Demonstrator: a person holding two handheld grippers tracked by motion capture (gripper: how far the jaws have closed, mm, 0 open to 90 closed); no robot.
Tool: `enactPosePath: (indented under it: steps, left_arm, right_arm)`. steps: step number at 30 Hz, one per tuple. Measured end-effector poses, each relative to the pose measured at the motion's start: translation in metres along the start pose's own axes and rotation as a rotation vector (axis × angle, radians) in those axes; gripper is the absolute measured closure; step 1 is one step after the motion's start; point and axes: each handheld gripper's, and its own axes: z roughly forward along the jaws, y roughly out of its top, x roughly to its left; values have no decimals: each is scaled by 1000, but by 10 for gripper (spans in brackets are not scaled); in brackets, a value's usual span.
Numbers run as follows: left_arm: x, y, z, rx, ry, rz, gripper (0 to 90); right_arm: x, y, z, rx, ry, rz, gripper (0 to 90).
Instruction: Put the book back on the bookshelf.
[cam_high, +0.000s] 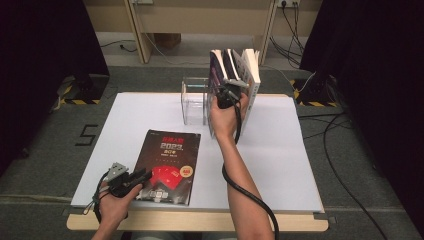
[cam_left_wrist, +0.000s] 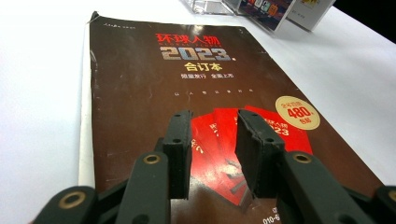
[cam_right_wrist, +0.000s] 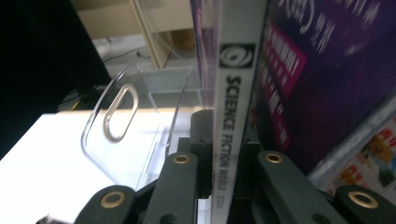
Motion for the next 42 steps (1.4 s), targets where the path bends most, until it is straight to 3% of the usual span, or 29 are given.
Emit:
enactPosePath:
  steps: [5, 18, 26, 32, 42]
  left_arm:
    - [0, 0, 0, 1, -2, 0, 652]
    - [-1, 0, 0, -2, -9, 4, 654]
    - [-1, -1, 2, 5, -9, 4, 654]
    - [-3, -3, 3, 13, -12, 9, 655]
    - [-2, -3, 3, 12, -8, 7, 655]
  right_arm:
    - [4, 5, 3, -60, -22, 24, 833]
    - [7, 9, 14, -73, -48, 25, 831]
    - [0, 5, 13, -19, -53, 25, 792]
    - [-4, -2, 10, -10, -64, 17, 746]
    - [-9, -14, -5, 2, -40, 27, 714]
